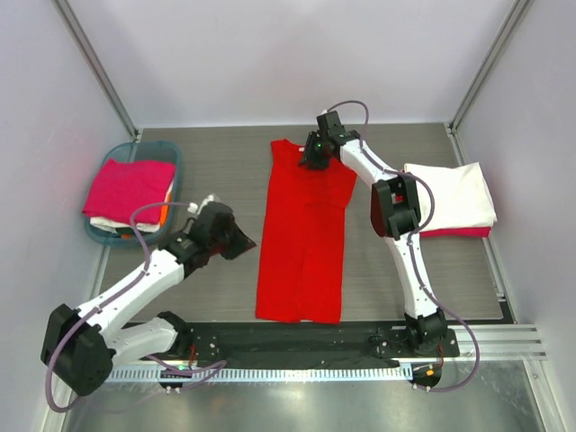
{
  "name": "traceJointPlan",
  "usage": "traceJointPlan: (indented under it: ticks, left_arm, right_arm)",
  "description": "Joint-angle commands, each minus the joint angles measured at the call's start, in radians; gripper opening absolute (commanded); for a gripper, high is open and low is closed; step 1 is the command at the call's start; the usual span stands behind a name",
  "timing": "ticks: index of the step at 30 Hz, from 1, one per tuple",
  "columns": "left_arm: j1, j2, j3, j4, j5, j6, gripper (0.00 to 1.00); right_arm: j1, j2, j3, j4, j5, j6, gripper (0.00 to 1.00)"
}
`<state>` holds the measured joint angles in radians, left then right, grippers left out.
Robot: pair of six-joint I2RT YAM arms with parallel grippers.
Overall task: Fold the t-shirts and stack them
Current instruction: Fold the tshirt
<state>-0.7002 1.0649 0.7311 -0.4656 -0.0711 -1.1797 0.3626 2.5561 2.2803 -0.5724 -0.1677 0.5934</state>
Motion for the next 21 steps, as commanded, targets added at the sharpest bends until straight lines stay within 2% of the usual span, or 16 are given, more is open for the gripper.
traceJointPlan:
  ticks: [1, 2, 5, 6, 9, 11, 15, 17, 18, 21]
  left_arm:
    - [0.174, 0.016, 0.04, 0.016, 0.168, 0.144, 0.04]
    - [0.203, 0.033, 0.065, -0.004, 0.16, 0.2, 0.09]
    - [0.237, 0.133, 0.166, -0.025, 0.178, 0.279, 0.38]
    - [0.243, 0.16, 0.195, -0.018, 0.183, 0.285, 0.45]
    - [0.278, 0.248, 0.226, 0.065, 0.247, 0.278, 0.49]
    - [0.309, 0.318, 0.255, 0.106, 0.274, 0.27, 0.51]
    - [0.338, 0.464, 0.4, 0.116, 0.287, 0.29, 0.54]
    - [0.346, 0.524, 0.447, 0.134, 0.271, 0.302, 0.56]
    - [0.35, 0.59, 0.488, 0.146, 0.271, 0.32, 0.62]
    - [0.369, 0.725, 0.58, 0.208, 0.312, 0.342, 0.67]
  right_arm:
    - [0.015, -0.184, -0.056, 0.04, -0.05, -0.053, 0.42]
    - [0.019, -0.247, -0.112, 0.046, -0.044, -0.063, 0.45]
    - [0.021, -0.354, -0.237, 0.071, -0.021, -0.07, 0.57]
    - [0.022, -0.44, -0.351, 0.084, -0.015, -0.072, 0.59]
    - [0.021, -0.561, -0.593, 0.17, 0.008, -0.076, 0.59]
    - [0.016, -0.658, -0.691, 0.213, 0.016, -0.079, 0.59]
    - [-0.014, -0.76, -0.904, 0.25, 0.031, -0.075, 0.59]
    - [-0.046, -0.793, -0.953, 0.282, 0.014, -0.073, 0.63]
    - [-0.059, -0.797, -0.988, 0.292, 0.01, -0.072, 0.63]
    - [-0.089, -0.789, -1.013, 0.304, -0.001, -0.075, 0.64]
